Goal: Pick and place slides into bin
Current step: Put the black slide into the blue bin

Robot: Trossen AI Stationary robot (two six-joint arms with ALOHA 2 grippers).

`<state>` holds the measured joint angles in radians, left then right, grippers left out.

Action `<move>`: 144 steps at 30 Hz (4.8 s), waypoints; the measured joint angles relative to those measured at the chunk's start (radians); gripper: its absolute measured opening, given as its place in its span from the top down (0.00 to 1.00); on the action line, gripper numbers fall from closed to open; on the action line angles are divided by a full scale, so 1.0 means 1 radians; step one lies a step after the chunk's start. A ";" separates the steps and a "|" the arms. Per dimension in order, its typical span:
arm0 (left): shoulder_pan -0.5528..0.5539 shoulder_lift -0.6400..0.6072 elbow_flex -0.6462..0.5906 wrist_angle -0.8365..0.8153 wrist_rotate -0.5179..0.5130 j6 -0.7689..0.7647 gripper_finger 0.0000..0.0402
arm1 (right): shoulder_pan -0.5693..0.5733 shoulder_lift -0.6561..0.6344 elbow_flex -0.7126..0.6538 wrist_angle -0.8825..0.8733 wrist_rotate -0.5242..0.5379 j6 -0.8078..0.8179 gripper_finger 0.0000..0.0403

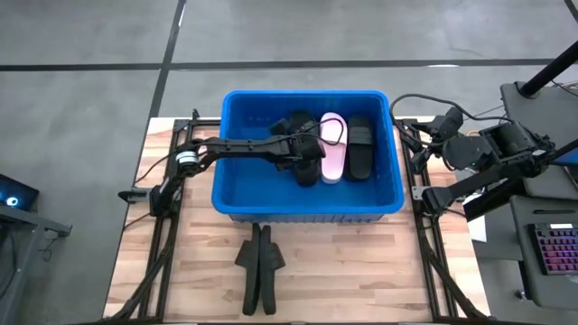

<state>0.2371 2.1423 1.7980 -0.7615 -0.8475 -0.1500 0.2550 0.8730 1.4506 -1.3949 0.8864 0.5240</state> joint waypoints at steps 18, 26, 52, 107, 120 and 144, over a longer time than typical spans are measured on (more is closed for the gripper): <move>0.012 -0.015 0.024 0.065 0.239 0.012 0.31 | 0.000 0.000 0.000 -0.006 0.000 -0.001 0.44; 0.008 -0.030 0.029 0.062 0.262 0.189 0.19 | 0.000 -0.002 0.000 -0.007 0.000 -0.001 0.44; 0.006 -0.083 0.057 0.017 0.597 0.210 0.19 | 0.000 -0.015 0.000 -0.013 -0.003 -0.004 0.44; -0.232 -0.273 0.259 0.305 1.183 -0.264 0.19 | 0.000 -0.047 0.000 -0.121 -0.029 0.079 0.44; -0.487 -0.352 0.257 -0.494 0.959 -0.332 0.19 | 0.000 -0.039 0.000 -0.118 -0.034 0.184 0.44; -1.101 -0.363 -0.045 -0.720 0.412 -0.977 0.19 | 0.000 0.015 0.000 -0.118 -0.075 0.306 0.44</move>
<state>-0.8640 1.7794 1.7529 -1.4818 -0.4354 -1.1265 0.2550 0.8881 1.4506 -1.5125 0.8112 0.8299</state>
